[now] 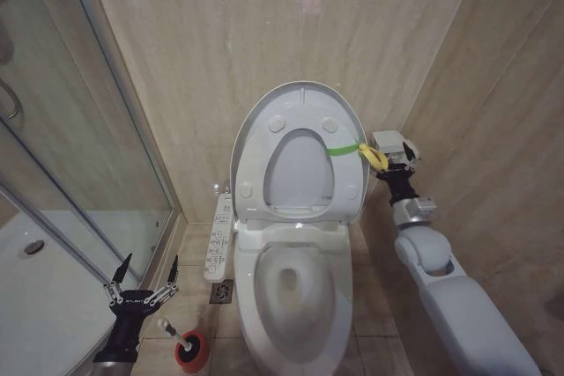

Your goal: Open the toilet lid, clean the toilet bowl with a toilet brush, close the toilet lid, and flush.

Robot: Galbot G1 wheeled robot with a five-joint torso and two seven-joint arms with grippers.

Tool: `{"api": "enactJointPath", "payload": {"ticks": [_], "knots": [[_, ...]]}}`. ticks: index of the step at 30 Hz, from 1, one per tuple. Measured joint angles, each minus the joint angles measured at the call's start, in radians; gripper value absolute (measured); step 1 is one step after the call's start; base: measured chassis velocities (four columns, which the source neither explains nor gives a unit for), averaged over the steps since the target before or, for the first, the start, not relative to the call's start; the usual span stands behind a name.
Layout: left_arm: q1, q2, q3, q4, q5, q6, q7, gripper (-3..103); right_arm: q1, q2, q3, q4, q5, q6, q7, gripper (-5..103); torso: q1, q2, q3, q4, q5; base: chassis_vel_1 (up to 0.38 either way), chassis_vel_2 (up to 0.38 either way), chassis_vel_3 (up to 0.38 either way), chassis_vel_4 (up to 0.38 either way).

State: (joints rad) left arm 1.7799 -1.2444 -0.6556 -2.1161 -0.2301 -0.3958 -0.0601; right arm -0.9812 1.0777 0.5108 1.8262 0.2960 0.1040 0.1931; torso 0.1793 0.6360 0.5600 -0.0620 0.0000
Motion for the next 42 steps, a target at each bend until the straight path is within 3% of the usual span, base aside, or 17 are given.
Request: {"api": "enactJointPath", "payload": {"ticks": [9, 18, 31, 42], "knots": [[0.0, 0.0, 0.0, 0.0, 0.0, 0.0, 0.0, 100, -0.037, -0.005, 0.034, 0.033, 0.002, -0.003, 0.002, 100, 0.0, 0.0, 0.0, 0.0003, 0.0, 0.0, 0.0, 0.0, 0.0], [0.0, 0.0, 0.0, 0.0, 0.0, 0.0, 0.0, 100, 0.016, -0.033, 0.063, -0.038, -0.019, 0.004, 0.002, 100, 0.0, 0.0, 0.0, -0.0002, 0.0001, 0.0, 0.0, 0.0, 0.0], [0.0, 0.0, 0.0, 0.0, 0.0, 0.0, 0.0, 100, 0.198, 0.04, 0.002, -0.151, -0.052, -0.021, 0.017, 100, 0.0, 0.0, 0.0, -0.0001, 0.0001, 0.0, 0.0, 0.0, 0.0], [0.0, 0.0, 0.0, 0.0, 0.0, 0.0, 0.0, 100, 0.315, 0.063, -0.055, -0.226, -0.058, -0.021, 0.017, 100, 0.0, 0.0, 0.0, -0.0001, 0.0, 0.0, 0.0, 0.0, 0.0]]}}
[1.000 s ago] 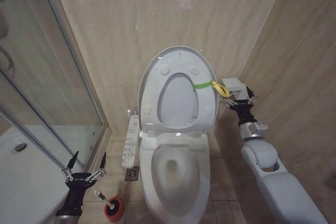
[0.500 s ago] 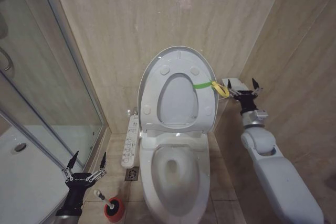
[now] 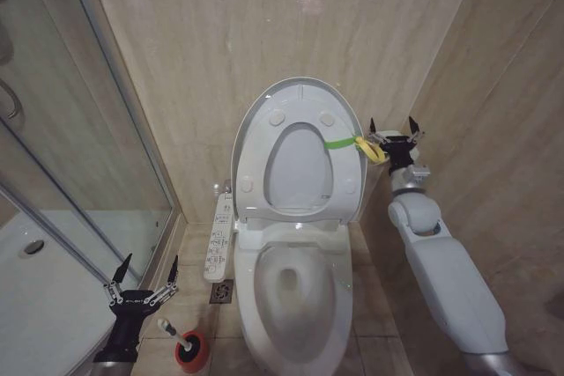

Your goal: Open the toilet lid, clean the toilet bowl with a toilet brush, close the toilet lid, and flush.

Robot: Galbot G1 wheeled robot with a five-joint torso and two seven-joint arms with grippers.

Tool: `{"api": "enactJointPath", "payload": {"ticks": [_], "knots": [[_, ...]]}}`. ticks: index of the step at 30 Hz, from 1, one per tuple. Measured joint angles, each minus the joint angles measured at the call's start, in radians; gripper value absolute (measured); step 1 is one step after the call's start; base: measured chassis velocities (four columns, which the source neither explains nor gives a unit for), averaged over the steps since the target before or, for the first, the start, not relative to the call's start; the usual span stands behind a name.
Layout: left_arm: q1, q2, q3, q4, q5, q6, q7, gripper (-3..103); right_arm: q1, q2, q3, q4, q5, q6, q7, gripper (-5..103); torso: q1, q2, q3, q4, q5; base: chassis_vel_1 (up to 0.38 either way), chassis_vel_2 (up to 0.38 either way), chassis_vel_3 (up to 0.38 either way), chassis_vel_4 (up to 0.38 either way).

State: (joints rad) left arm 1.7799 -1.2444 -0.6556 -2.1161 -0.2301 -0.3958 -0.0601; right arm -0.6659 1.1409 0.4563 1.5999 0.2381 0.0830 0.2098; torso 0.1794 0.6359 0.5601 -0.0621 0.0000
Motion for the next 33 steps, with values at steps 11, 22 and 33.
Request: {"api": "enactJointPath", "payload": {"ticks": [11, 22, 33], "knots": [[0.0, 0.0, 0.0, 0.0, 0.0, 0.0, 0.0, 100, 0.077, 0.024, -0.093, -0.034, 0.016, -0.014, 0.009, 100, 0.0, 0.0, 0.0, 0.0001, -0.0001, 0.0, 0.0, 0.0, 0.0], [0.0, 0.0, 0.0, 0.0, 0.0, 0.0, 0.0, 100, 0.052, -0.012, -0.113, 0.039, 0.059, -0.028, 0.007, 100, 0.0, 0.0, 0.0, 0.0002, 0.0, 0.0, 0.0, 0.0, 0.0], [0.0, 0.0, 0.0, 0.0, 0.0, 0.0, 0.0, 100, -0.027, -0.06, -0.084, 0.108, 0.072, -0.006, -0.009, 100, 0.0, 0.0, 0.0, 0.0, 0.0, 0.0, 0.0, 0.0, 0.0]]}}
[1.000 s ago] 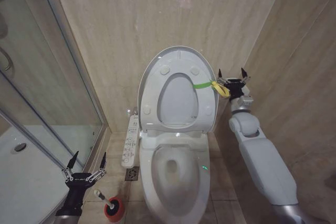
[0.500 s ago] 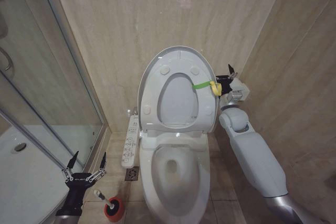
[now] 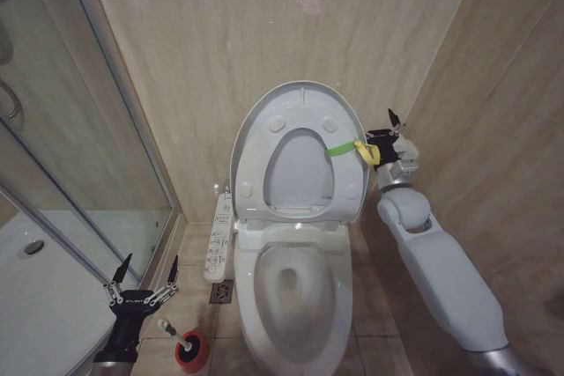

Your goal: Open the toilet lid, clean the toilet bowl with a toilet brush, close the toilet lid, and flush.

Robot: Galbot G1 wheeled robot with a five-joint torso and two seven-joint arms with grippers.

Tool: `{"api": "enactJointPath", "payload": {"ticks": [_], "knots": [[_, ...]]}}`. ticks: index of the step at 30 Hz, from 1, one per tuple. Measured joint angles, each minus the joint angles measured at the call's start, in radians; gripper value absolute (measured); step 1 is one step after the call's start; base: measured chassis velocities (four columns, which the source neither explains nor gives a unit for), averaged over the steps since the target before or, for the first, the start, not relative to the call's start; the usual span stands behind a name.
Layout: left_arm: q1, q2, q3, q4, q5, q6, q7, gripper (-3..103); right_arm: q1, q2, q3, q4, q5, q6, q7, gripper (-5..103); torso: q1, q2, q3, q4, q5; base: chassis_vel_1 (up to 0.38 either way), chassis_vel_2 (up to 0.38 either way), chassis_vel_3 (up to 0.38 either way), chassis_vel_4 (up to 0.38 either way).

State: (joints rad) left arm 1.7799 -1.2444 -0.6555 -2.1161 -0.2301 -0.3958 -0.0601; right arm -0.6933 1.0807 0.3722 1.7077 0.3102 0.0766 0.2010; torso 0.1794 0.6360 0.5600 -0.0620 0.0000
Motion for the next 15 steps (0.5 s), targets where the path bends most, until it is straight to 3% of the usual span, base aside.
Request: {"api": "enactJointPath", "payload": {"ticks": [15], "knots": [[0.0, 0.0, 0.0, 0.0, 0.0, 0.0, 0.0, 100, -0.187, -0.044, 0.03, 0.146, 0.0, 0.005, -0.008, 100, 0.0, 0.0, 0.0, 0.0003, 0.0, 0.0, 0.0, 0.0, 0.0]]}}
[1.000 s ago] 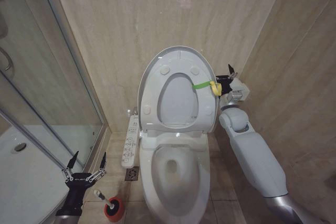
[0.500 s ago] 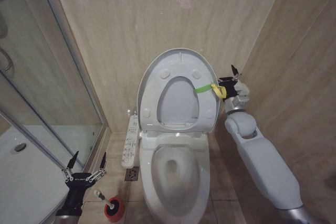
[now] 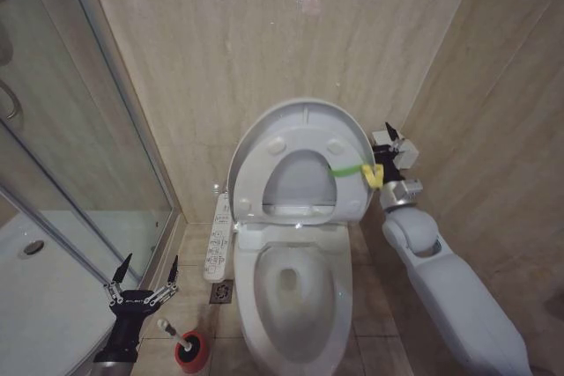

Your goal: Open the toilet lid, clean the toilet bowl with a toilet brush, close the toilet lid, and flush.

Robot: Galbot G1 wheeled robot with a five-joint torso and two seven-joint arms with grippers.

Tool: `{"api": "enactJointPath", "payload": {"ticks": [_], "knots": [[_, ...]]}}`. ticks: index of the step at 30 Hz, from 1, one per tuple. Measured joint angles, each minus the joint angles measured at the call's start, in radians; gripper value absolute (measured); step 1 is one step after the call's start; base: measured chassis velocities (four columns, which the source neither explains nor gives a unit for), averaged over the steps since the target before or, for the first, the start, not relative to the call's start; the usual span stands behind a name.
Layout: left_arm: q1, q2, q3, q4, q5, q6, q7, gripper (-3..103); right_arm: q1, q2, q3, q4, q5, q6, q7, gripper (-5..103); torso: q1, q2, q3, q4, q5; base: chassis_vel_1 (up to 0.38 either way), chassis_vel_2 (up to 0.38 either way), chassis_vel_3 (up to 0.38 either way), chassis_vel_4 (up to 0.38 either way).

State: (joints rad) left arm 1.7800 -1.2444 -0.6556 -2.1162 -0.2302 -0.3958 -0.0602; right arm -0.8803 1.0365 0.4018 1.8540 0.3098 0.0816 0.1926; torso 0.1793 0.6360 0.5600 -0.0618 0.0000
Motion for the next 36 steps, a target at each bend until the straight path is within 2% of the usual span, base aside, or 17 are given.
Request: {"api": "enactJointPath", "payload": {"ticks": [4, 12, 21, 29, 36], "knots": [[0.0, 0.0, 0.0, 0.0, 0.0, 0.0, 0.0, 100, -0.072, -0.021, 0.034, 0.048, 0.0, 0.006, -0.002, 100, 0.0, 0.0, 0.0, -0.0005, 0.0001, 0.0, 0.0, 0.0, 0.0], [0.0, 0.0, 0.0, 0.0, 0.0, 0.0, 0.0, 100, -0.205, -0.036, 0.09, 0.141, 0.0, 0.027, 0.001, 100, 0.0, 0.0, 0.0, -0.0001, 0.0, 0.0, 0.0, 0.0, 0.0], [0.0, 0.0, 0.0, 0.0, 0.0, 0.0, 0.0, 100, -0.372, -0.003, 0.134, 0.229, -0.015, 0.03, 0.018, 100, 0.0, 0.0, 0.0, -0.0004, 0.0, 0.0, 0.0, 0.0, 0.0], [0.0, 0.0, 0.0, 0.0, 0.0, 0.0, 0.0, 100, -0.544, 0.051, 0.207, 0.272, -0.068, 0.033, 0.058, 100, 0.0, 0.0, 0.0, -0.0005, 0.0, 0.0, 0.0, 0.0, 0.0], [0.0, 0.0, 0.0, 0.0, 0.0, 0.0, 0.0, 100, -0.589, 0.082, 0.239, 0.294, -0.11, 0.006, 0.114, 100, 0.0, 0.0, 0.0, -0.0002, 0.0, 0.0, 0.0, 0.0, 0.0]]}}
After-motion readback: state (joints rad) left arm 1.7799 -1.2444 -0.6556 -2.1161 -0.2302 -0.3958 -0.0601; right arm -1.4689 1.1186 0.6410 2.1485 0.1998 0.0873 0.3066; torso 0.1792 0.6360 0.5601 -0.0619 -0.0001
